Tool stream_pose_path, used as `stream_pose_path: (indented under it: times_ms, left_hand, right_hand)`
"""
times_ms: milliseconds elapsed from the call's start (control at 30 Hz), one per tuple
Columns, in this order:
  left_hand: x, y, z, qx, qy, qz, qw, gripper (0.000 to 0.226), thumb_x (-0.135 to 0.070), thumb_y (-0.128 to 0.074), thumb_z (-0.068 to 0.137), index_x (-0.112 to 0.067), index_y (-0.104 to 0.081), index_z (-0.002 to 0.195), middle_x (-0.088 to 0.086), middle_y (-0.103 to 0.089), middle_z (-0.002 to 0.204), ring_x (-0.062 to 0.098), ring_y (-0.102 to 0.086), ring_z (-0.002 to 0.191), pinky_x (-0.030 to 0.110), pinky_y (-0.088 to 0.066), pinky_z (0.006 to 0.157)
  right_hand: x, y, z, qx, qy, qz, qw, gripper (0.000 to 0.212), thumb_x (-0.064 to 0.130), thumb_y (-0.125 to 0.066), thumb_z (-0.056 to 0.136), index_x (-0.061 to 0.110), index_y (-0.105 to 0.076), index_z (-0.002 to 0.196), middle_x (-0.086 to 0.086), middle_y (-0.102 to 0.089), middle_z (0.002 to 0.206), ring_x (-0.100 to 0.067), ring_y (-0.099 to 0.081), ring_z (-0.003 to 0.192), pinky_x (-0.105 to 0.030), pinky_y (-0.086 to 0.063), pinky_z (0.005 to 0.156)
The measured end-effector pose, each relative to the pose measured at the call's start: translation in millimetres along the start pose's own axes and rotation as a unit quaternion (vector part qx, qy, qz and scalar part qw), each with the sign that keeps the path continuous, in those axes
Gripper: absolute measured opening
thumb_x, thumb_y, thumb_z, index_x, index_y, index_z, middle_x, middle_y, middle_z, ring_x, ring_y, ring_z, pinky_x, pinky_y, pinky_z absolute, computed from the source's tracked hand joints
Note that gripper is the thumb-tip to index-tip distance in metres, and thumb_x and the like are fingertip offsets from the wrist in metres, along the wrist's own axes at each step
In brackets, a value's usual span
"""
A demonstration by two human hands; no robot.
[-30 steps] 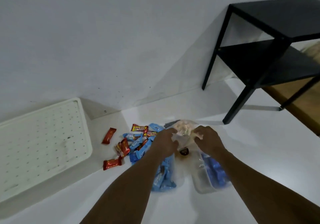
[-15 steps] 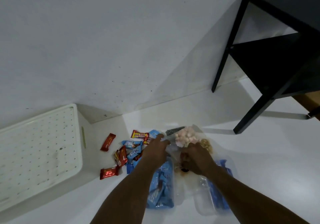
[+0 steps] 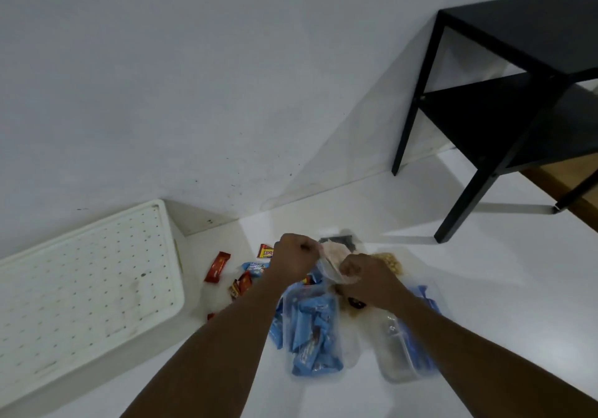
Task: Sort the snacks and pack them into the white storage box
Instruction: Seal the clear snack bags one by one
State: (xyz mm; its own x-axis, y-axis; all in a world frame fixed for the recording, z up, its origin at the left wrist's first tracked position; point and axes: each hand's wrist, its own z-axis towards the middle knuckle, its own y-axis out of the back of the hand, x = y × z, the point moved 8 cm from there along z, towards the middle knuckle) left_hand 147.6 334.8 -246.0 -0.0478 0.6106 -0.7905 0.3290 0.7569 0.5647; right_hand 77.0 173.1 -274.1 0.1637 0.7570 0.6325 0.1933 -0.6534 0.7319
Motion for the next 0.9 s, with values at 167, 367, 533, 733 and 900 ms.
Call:
stream_pose_path:
  times_ms: [167,367,533,733,900]
  left_hand:
    - [-36,62,-20,0.038,0.085,-0.249,0.964,0.009,0.0,-0.073,0.081,0.006,-0.074,0.088,0.027,-0.071,0.083,0.03,-0.072,0.074,0.038,-0.062,0.078]
    - [-73,148,-55,0.036,-0.009,-0.222,0.974,0.017,-0.013,-0.076,0.084,-0.007,-0.074,0.1,0.01,-0.072,0.085,0.02,-0.067,0.076,0.026,-0.057,0.069]
    - [-76,192,-83,-0.064,-0.061,-0.233,0.969,0.01,-0.028,-0.077,0.083,-0.019,-0.076,0.088,-0.005,-0.072,0.084,0.009,-0.061,0.076,0.026,-0.051,0.069]
    - [-47,205,-107,-0.084,-0.037,-0.334,0.938,0.017,-0.027,-0.079,0.081,-0.014,-0.076,0.091,0.002,-0.075,0.084,0.017,-0.074,0.08,0.031,-0.051,0.076]
    - [-33,215,-121,-0.101,-0.026,-0.354,0.93,0.02,-0.029,-0.079,0.08,-0.013,-0.076,0.091,0.001,-0.074,0.081,0.013,-0.07,0.071,0.028,-0.048,0.071]
  right_hand:
    - [58,67,7,-0.056,0.02,0.088,0.994,0.015,0.028,-0.078,0.079,0.019,-0.069,0.07,0.002,-0.067,0.065,-0.006,-0.056,0.058,-0.015,-0.042,0.055]
    - [153,124,-7,-0.021,0.082,0.249,0.965,0.024,0.031,-0.079,0.079,0.008,-0.075,0.083,-0.019,-0.073,0.079,-0.013,-0.063,0.067,-0.028,-0.048,0.064]
    - [197,123,-18,-0.01,0.098,0.323,0.941,0.024,0.029,-0.078,0.079,0.007,-0.074,0.088,-0.012,-0.074,0.079,-0.014,-0.066,0.072,-0.032,-0.048,0.07]
    - [221,95,-27,-0.035,0.117,0.374,0.919,0.033,0.026,-0.074,0.084,-0.005,-0.068,0.09,-0.009,-0.072,0.077,-0.016,-0.065,0.076,-0.035,-0.048,0.072]
    - [240,83,-35,-0.031,0.143,0.354,0.924,0.022,0.025,-0.073,0.085,0.007,-0.067,0.074,-0.011,-0.072,0.074,-0.013,-0.066,0.076,-0.033,-0.047,0.071]
